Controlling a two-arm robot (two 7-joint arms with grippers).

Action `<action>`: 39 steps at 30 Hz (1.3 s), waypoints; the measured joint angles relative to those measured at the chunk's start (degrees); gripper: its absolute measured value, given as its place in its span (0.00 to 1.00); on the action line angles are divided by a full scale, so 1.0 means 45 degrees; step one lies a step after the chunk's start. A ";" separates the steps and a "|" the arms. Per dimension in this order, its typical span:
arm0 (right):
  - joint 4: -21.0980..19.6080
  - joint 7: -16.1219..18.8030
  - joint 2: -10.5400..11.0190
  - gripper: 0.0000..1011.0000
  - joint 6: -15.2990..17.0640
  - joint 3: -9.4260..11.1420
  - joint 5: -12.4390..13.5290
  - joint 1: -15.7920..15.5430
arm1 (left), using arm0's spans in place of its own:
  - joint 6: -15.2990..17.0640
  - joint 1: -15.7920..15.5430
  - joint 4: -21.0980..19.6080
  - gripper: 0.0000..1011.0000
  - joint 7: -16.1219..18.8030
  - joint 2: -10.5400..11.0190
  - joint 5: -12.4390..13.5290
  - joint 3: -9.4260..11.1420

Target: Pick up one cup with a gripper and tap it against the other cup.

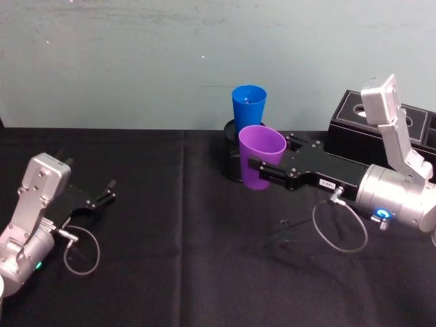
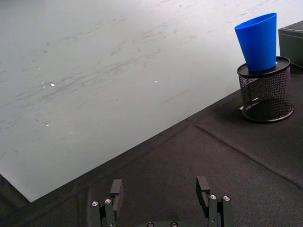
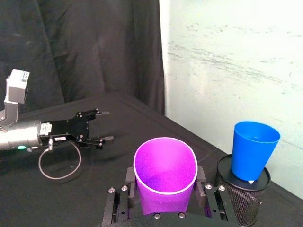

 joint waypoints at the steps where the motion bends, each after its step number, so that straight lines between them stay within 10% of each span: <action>1: -0.0012 -0.0036 0.0025 0.71 0.0015 -0.0042 0.0000 0.0064 | 0.0000 0.0000 0.0001 1.00 0.0000 0.0000 0.0000 0.0000; 39: 0.0018 -0.0023 -0.0019 0.71 -0.0016 0.0012 -0.0004 -0.0038 | 0.0000 0.0000 0.0000 1.00 0.0000 0.0000 0.0000 0.0000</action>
